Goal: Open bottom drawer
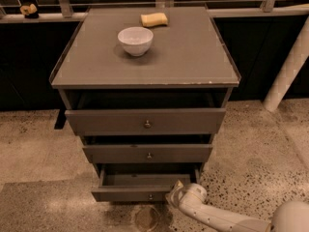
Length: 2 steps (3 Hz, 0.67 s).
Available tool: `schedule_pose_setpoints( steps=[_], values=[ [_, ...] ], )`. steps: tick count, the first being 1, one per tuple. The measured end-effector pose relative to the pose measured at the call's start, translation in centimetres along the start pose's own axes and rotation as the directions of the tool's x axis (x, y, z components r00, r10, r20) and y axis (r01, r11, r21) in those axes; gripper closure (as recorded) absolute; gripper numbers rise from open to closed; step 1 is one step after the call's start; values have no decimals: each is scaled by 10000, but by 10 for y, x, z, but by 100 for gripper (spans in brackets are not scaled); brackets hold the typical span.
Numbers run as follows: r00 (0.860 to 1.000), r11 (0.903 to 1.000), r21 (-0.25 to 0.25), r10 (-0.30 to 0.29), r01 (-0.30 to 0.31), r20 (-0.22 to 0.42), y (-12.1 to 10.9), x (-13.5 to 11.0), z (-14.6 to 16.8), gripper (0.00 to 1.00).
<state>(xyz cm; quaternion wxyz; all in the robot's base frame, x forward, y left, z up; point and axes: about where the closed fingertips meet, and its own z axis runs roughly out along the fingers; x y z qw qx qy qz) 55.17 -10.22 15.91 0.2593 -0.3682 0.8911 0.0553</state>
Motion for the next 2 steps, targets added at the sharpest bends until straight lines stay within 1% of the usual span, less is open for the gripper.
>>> schedule_pose_setpoints(
  steps=[2],
  values=[
    [10000, 10000, -1, -44, 44, 14, 3, 3, -1, 100]
  ],
)
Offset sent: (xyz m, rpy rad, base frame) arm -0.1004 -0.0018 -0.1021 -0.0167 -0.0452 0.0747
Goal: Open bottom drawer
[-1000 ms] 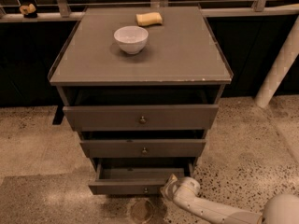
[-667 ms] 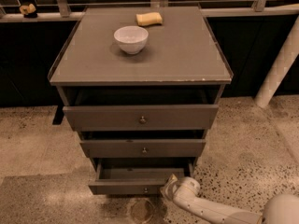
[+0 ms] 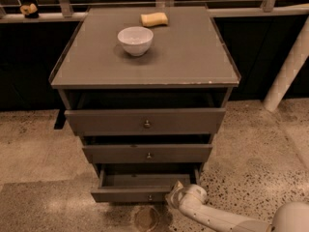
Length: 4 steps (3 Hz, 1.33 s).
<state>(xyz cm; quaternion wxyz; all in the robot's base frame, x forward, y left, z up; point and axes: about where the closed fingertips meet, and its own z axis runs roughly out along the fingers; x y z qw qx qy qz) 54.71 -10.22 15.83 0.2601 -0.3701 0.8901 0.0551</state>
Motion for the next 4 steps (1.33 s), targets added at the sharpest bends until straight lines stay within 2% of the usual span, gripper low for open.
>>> schedule_pose_setpoints(
  steps=[4],
  values=[
    [9997, 9999, -110, -1, -2, -261, 11, 13, -12, 100]
  ],
)
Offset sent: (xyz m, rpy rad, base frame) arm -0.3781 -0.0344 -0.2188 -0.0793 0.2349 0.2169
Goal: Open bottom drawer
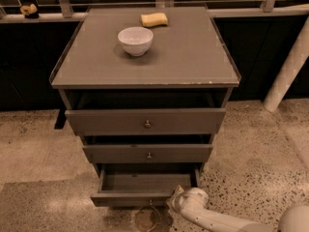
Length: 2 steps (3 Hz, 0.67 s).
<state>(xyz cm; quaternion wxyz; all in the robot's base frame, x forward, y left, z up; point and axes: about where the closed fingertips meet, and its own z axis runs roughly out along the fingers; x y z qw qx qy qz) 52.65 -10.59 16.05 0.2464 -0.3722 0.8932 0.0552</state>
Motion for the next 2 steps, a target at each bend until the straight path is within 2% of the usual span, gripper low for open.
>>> schedule_pose_setpoints(
  steps=[2],
  values=[
    [10000, 10000, 0, 0, 0, 0, 0, -1, -1, 100]
  ],
)
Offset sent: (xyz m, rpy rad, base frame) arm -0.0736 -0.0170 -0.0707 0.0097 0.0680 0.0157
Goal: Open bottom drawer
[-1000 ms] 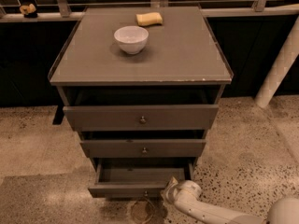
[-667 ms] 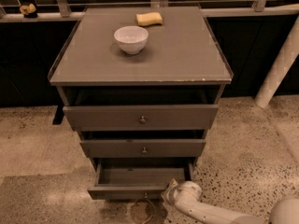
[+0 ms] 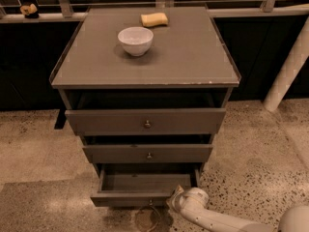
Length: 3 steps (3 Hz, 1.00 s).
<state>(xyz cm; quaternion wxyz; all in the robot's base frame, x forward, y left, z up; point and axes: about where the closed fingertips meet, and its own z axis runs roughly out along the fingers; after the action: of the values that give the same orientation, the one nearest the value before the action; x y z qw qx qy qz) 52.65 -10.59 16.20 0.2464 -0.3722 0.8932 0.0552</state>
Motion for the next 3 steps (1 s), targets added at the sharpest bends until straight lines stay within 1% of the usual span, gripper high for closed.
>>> schedule_pose_setpoints(
  steps=[1, 3],
  values=[
    [9999, 9999, -123, 48, -49, -89, 8, 10, 1, 100],
    [9999, 9999, -123, 48, -49, -90, 7, 6, -5, 100]
  ],
)
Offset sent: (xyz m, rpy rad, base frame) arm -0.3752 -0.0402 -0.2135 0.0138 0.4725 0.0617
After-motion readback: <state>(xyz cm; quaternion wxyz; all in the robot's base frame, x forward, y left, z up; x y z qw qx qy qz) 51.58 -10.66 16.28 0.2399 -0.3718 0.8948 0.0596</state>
